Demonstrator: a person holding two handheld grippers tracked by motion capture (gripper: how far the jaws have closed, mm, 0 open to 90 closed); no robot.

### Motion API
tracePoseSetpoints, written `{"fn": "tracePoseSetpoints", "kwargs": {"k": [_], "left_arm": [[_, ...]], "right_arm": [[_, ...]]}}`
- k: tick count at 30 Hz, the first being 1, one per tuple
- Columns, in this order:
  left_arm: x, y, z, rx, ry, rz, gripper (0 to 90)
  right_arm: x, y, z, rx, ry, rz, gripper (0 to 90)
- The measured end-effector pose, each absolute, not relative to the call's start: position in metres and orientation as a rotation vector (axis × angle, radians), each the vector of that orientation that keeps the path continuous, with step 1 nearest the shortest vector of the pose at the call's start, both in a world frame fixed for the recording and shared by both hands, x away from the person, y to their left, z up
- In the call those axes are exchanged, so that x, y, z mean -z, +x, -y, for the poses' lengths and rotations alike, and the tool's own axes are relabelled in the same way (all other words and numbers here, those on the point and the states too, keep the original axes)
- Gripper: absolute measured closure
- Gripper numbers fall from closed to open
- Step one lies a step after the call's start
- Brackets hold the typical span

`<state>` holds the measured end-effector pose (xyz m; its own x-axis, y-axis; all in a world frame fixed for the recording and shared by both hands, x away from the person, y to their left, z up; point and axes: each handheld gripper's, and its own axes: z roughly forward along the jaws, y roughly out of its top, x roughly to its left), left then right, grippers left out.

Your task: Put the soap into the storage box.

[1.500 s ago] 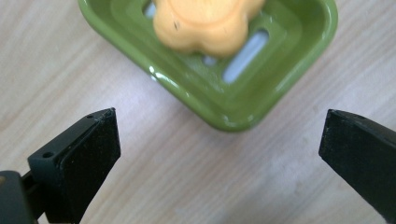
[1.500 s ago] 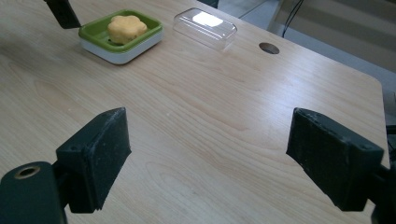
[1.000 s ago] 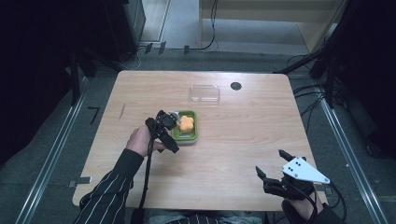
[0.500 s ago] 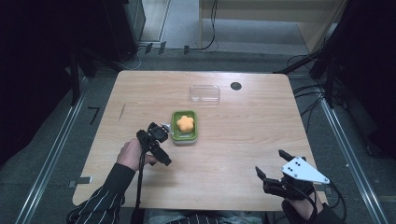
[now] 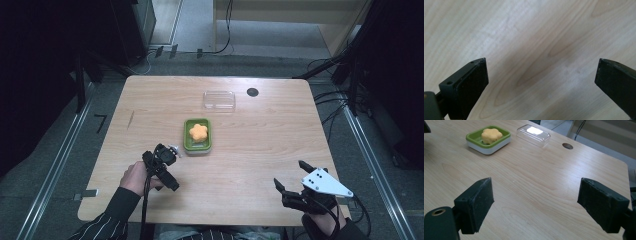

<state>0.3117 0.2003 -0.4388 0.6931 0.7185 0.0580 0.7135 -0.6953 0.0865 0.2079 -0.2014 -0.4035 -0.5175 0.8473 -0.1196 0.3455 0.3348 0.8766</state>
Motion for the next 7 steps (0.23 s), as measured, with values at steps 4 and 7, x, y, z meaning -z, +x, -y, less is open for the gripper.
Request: {"fn": "tracePoseSetpoints", "kwargs": {"k": [4, 7], "left_arm": [[0.4419, 0.3089, -0.2022, -0.110, 2.827, -1.181, 0.0], [0.4380, 0.3120, -0.2019, -0.169, 2.798, -1.167, 0.0]], "right_arm": [[0.4036, 0.2079, 0.2013, -1.124, 1.040, -2.025, 13.6], [0.4039, 0.2083, 0.2018, -1.122, 1.041, -2.025, 13.6]]}}
